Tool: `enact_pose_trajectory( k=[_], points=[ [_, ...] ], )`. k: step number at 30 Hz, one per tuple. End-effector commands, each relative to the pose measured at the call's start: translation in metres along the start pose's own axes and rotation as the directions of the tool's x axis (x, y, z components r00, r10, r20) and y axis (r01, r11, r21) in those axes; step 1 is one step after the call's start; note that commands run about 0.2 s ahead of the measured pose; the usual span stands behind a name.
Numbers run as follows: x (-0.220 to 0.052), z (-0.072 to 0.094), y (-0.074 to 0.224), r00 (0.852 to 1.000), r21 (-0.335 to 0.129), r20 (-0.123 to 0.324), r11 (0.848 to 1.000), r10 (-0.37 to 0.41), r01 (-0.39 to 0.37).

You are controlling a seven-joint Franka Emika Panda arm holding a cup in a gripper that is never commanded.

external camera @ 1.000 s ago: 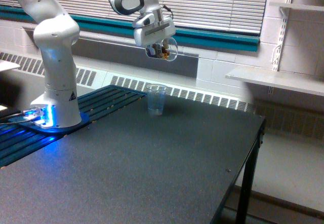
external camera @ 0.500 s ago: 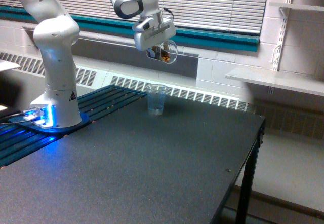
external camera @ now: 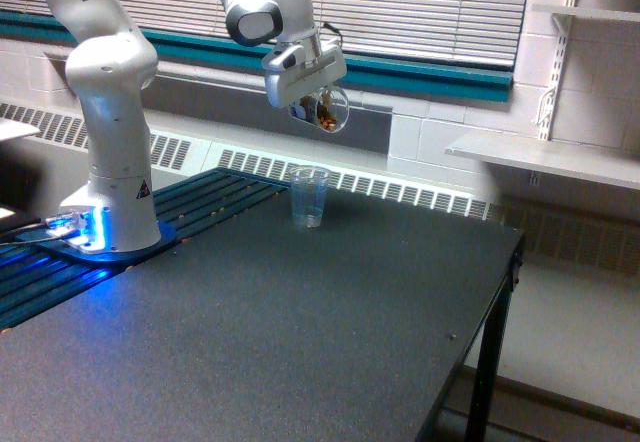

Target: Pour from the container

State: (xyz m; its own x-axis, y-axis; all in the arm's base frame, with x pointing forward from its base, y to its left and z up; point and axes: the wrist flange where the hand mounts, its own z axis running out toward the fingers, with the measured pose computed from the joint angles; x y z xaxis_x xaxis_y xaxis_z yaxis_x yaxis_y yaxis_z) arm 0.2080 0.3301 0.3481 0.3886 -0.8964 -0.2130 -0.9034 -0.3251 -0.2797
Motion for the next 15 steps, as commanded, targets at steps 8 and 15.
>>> enact_pose_trajectory(
  k=[8,15],
  points=[
    [-0.009,0.010,0.005,0.999,-0.001,0.040,1.000,0.028,-0.028],
    [-0.007,0.017,0.012,0.998,-0.010,0.039,0.999,0.053,-0.053]
  ],
)
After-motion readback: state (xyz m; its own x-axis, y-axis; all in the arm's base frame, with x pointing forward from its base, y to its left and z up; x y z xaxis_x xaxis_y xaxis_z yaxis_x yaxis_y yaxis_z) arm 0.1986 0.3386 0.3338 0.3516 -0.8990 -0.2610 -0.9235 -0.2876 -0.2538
